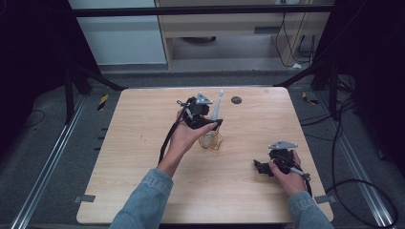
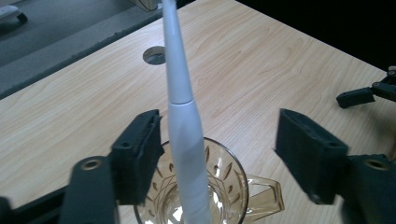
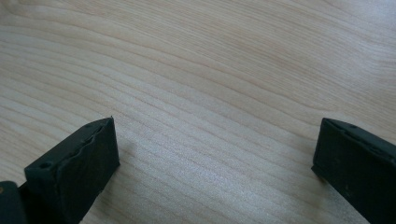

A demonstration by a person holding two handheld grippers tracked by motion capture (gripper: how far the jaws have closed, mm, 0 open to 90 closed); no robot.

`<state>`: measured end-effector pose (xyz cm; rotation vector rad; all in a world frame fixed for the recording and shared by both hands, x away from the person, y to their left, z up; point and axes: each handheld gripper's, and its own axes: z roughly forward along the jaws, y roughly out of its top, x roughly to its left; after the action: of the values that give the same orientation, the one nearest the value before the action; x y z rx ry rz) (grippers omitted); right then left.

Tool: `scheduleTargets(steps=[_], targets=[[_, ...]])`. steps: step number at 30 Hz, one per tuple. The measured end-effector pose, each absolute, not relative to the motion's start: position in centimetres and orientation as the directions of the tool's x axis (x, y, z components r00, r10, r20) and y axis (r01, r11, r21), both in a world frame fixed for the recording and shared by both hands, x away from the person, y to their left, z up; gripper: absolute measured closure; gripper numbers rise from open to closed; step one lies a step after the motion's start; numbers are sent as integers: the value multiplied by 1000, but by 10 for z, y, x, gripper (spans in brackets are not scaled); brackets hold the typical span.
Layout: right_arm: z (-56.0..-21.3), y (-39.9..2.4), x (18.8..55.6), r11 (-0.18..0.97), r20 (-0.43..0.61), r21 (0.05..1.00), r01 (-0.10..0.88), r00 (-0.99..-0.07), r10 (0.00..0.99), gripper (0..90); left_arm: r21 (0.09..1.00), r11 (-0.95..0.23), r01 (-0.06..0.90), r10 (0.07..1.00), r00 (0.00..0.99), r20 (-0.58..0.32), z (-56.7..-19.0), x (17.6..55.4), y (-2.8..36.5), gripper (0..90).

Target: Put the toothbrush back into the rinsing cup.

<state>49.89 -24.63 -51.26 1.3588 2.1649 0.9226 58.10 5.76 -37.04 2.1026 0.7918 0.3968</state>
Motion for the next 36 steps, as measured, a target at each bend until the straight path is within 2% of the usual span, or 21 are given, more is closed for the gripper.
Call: scheduleTargets(steps=[4,10,21,28,36], targets=[[-513,-246,499,302,-3,723,622,-434,901,4,797,-455,397,651,759,-6,-370,578,59,136],[-512,-246,499,299,1,722,624,-433,901,4,788,-474,392,634,773,-4,-374,573,59,70],[-513,-246,499,302,-4,723,622,-433,901,4,788,-484,381,634,773,15,-373,570,62,50],[-513,-246,499,302,-4,723,622,-433,901,4,759,-541,361,634,769,86,-374,564,70,46],[-513,-246,499,302,-4,723,621,-433,901,4,776,-510,371,648,759,63,-373,566,81,47]])
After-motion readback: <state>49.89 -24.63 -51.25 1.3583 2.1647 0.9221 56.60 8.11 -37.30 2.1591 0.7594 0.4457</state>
